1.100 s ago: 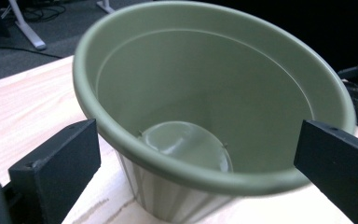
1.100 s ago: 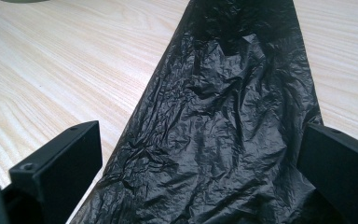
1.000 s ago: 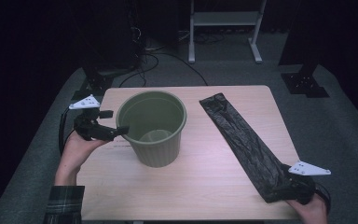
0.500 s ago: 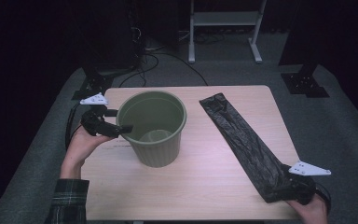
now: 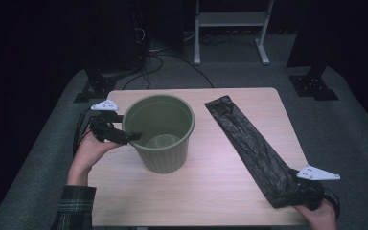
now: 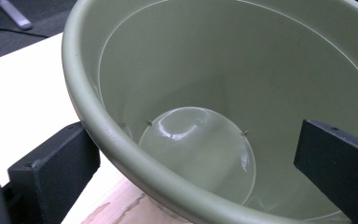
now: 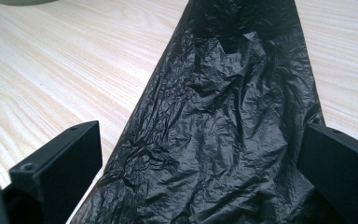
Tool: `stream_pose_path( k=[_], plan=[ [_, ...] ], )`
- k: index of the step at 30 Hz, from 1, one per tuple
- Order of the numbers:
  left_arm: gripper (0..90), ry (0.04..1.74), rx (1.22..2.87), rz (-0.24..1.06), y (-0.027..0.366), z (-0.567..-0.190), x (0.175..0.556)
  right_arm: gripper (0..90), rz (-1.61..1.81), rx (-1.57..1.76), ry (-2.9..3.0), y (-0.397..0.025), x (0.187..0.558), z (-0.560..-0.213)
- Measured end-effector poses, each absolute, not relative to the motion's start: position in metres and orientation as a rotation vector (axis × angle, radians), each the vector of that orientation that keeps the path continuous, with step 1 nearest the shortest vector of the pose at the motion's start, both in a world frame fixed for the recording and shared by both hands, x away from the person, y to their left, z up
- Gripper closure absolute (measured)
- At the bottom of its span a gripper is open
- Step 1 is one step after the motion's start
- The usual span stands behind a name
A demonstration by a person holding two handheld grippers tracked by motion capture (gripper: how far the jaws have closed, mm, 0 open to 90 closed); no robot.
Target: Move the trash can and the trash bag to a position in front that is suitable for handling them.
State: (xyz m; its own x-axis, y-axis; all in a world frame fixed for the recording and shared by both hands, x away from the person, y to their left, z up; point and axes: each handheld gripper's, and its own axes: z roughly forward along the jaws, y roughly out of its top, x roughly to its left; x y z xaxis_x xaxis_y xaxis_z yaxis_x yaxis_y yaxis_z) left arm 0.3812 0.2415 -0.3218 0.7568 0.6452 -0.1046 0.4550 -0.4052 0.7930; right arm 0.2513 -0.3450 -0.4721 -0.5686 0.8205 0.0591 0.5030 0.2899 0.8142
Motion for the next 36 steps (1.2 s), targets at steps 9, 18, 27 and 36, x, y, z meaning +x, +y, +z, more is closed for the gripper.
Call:
stream_pose_path(
  k=[9,18,27,36],
  plan=[
    [0.0,0.739,2.079,0.229,0.219,-0.324,0.367,0.0,1.165,1.193,2.188,-0.345,0.255,-0.470],
    [0.0,0.673,2.082,0.201,0.195,-0.326,0.349,0.0,1.157,1.189,2.191,-0.342,0.258,-0.468],
    [0.0,0.629,2.090,0.182,0.180,-0.327,0.337,0.0,1.158,1.196,2.188,-0.341,0.262,-0.465],
    [0.0,0.572,2.102,0.159,0.162,-0.328,0.324,0.0,1.151,1.196,2.177,-0.341,0.266,-0.462]
  ],
)
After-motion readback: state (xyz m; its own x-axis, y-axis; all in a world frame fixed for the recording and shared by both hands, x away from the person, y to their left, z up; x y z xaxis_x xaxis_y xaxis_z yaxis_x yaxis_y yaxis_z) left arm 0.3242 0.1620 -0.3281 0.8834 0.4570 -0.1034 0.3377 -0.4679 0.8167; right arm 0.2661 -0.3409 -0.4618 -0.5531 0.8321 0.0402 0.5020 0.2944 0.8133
